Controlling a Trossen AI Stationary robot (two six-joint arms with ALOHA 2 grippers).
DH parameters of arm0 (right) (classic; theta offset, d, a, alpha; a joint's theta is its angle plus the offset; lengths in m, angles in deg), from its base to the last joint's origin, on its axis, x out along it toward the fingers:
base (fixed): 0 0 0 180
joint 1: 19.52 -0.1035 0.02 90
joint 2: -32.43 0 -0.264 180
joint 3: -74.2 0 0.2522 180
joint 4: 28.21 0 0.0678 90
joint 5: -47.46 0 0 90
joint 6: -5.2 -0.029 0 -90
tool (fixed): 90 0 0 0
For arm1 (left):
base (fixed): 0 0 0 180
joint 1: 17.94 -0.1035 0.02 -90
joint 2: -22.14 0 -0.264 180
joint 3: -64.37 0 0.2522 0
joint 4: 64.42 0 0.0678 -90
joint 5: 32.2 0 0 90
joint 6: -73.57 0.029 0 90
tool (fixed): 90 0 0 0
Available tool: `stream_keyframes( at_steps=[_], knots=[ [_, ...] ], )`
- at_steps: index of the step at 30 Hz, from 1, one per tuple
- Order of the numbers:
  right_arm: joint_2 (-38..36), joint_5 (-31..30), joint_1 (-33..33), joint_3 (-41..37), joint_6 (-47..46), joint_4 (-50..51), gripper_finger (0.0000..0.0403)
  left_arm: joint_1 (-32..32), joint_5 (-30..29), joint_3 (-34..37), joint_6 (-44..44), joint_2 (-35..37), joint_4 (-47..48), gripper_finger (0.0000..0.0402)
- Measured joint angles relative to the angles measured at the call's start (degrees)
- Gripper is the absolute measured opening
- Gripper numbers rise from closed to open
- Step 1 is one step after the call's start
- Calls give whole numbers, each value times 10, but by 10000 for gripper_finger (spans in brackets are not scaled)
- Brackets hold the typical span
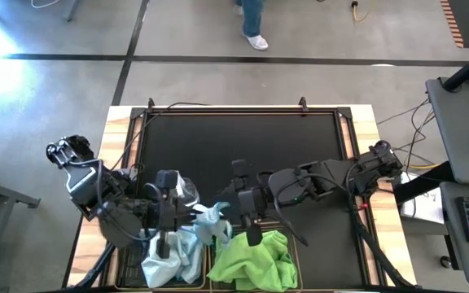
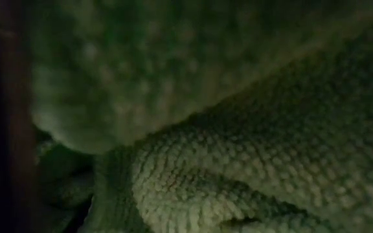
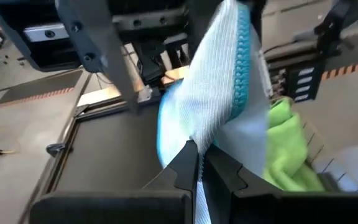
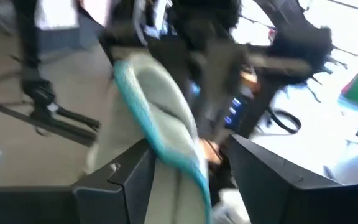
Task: Sort microfiber towel by color & place in baskets
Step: Put the white microfiber cloth into the left wire basket
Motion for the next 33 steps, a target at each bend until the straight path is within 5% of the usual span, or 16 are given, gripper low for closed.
stream_keyframes(
  at_steps=[7,26,33],
  knots=[
    [-13,-93,-1,39,-54,154,196,41,34,-79,-55,0,51,0],
    [-13,-97,-2,57,-229,356,196,106,301,-127,-326,0,278,0],
    [-13,-97,-2,55,-235,358,196,142,316,-128,-407,0,341,0]
  ],
)
